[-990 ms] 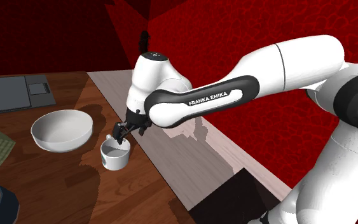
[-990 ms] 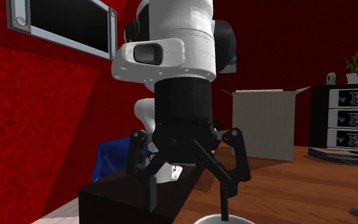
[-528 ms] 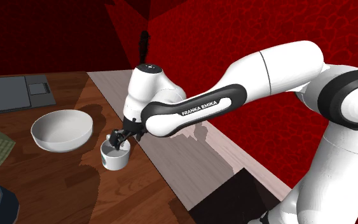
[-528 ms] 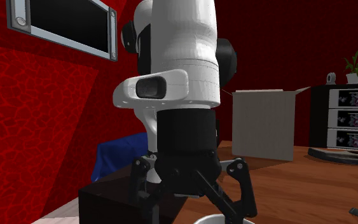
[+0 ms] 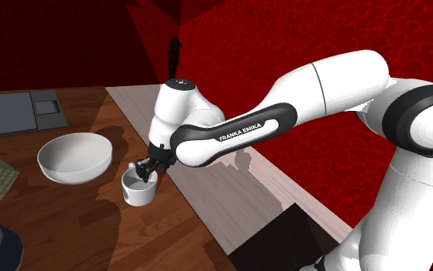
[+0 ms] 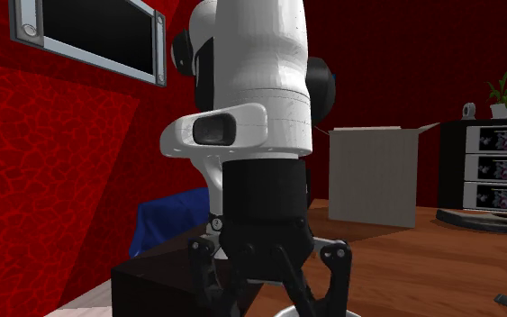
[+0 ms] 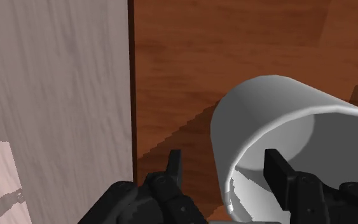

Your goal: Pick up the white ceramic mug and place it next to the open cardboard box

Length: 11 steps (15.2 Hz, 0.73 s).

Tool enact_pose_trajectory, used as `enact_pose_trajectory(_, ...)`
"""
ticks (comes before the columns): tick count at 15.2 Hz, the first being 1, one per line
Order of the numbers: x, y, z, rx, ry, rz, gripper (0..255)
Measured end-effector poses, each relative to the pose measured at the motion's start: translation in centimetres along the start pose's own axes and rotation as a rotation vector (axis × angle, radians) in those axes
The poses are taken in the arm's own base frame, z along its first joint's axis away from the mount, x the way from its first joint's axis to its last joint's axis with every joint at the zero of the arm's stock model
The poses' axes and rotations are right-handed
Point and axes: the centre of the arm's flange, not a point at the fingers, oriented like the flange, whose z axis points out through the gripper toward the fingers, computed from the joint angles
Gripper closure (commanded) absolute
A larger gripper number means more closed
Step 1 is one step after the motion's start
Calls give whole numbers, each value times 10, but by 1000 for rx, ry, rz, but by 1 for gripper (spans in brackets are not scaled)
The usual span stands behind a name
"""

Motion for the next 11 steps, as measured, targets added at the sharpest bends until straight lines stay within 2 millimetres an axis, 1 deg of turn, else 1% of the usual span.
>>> enact_pose_trajectory(9,0,0,0,0,0,0,255)
enact_pose_trajectory(11,1,0,-7,0,0,0,255)
